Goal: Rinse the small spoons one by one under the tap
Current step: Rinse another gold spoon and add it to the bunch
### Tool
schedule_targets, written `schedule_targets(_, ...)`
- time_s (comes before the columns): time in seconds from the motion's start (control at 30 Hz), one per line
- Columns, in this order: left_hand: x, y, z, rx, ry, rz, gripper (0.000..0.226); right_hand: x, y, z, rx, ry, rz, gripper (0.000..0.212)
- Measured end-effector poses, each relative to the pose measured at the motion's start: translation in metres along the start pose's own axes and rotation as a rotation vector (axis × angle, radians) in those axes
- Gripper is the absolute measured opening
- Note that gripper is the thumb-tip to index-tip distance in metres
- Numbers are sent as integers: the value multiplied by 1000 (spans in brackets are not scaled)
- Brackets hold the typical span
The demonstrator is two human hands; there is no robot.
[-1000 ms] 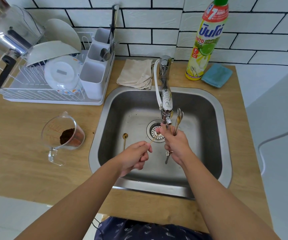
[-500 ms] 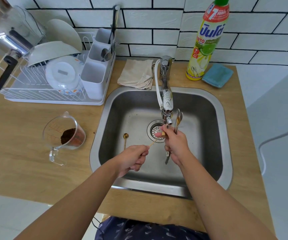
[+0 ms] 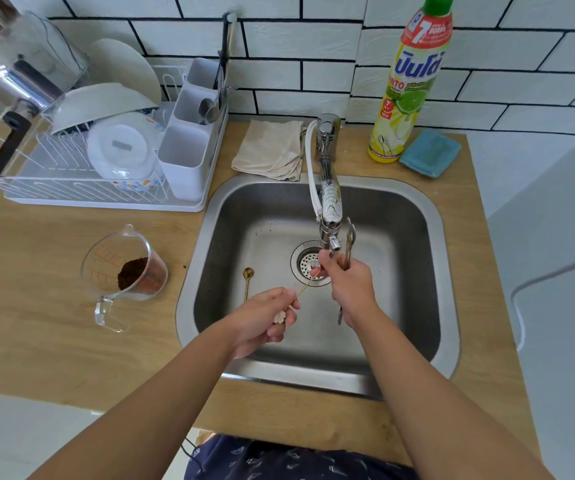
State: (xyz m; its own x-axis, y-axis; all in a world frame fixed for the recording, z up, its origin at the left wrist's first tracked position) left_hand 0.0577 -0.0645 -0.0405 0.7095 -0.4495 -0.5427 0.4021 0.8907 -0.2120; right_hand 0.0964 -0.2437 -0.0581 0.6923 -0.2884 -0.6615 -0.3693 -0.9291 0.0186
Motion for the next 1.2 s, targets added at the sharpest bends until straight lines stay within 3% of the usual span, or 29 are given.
schedule_targets(0.23,20,3,22,183,-122,83,35,-10,-20,15,117,-98,-255,19)
schedule_targets(0.43,51,-26,44,-94,-182,136,12,1,30,-5,387,-78,-39,21)
schedule_targets(0.67,71,-38,51,-65,-216,360,14,-3,49,-15,419,-55,13,27)
schedule_targets(0.87,68,-51,50,-263,-276,192,15,-7,47,-14,455,-59,-12,23)
schedule_targets(1.07,70,-52,47,-286,-178,297,19,-10,51,-12,501,-32,14,19)
schedule_targets(1.2,69,-56,52,-85,-261,197,19,-11,65,-12,473,-22,120,17)
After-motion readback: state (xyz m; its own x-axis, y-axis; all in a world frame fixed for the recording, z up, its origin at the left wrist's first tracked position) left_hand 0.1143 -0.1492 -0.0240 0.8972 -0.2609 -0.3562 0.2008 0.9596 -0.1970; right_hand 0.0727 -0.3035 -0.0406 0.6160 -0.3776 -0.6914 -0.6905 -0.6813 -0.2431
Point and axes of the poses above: each hand's wrist, its own x-axis towards the middle knuckle, its own y-axis out of the back of the hand, z = x × y, the point moved 10 cm from there along x, towards the middle knuckle, and after that the axes turned 13 degrees about -y, right-handed, at the moved point
